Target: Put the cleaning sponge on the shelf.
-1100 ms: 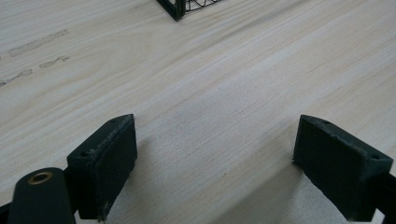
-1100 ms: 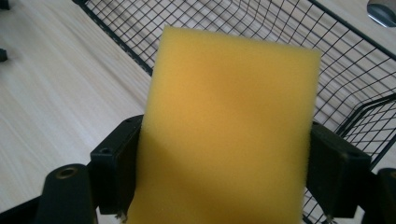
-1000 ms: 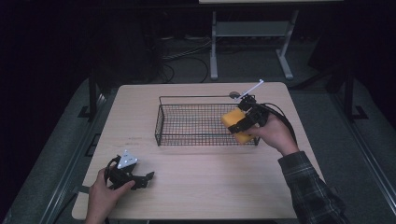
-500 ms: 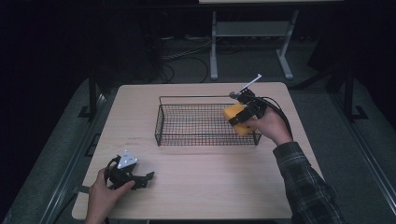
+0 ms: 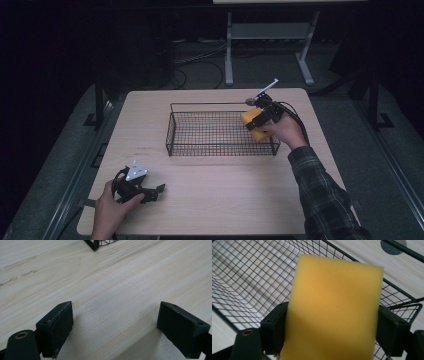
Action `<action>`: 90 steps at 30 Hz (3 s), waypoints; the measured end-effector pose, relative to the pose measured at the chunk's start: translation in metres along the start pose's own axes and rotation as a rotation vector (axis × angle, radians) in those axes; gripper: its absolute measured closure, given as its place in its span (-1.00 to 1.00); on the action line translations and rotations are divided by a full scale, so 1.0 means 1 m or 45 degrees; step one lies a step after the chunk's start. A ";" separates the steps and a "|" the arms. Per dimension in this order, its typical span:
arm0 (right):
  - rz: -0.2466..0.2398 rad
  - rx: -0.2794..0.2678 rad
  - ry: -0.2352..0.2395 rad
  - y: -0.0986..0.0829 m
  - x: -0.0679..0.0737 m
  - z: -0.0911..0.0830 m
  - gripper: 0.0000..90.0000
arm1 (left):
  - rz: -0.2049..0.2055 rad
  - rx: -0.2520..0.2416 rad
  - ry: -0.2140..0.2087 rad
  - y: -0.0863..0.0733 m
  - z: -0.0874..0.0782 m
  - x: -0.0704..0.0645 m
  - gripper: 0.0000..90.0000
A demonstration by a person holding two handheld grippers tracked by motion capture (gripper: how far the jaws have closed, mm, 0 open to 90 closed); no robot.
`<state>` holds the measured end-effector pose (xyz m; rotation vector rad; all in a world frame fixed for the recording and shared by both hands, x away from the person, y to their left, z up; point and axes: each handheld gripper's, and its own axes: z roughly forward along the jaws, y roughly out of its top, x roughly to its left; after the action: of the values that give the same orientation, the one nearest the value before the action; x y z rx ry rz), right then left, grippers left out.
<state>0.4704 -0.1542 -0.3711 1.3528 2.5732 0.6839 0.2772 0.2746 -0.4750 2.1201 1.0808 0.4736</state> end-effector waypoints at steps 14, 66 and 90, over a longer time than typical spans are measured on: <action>-0.007 0.027 -0.020 0.001 -0.004 0.021 -0.54 | 0.000 0.000 0.000 0.000 0.000 0.000 -0.72; -0.091 -0.187 0.048 -0.070 0.029 -0.048 -0.69 | 0.000 -0.002 0.001 0.000 0.000 0.000 -0.72; -0.117 -0.299 0.089 -0.165 0.049 -0.037 -0.70 | -0.001 -0.001 0.001 0.000 0.000 0.000 -0.72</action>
<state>0.3068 -0.2072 -0.4109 1.1498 2.4936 0.9963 0.2771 0.2744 -0.4751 2.1188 1.0814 0.4748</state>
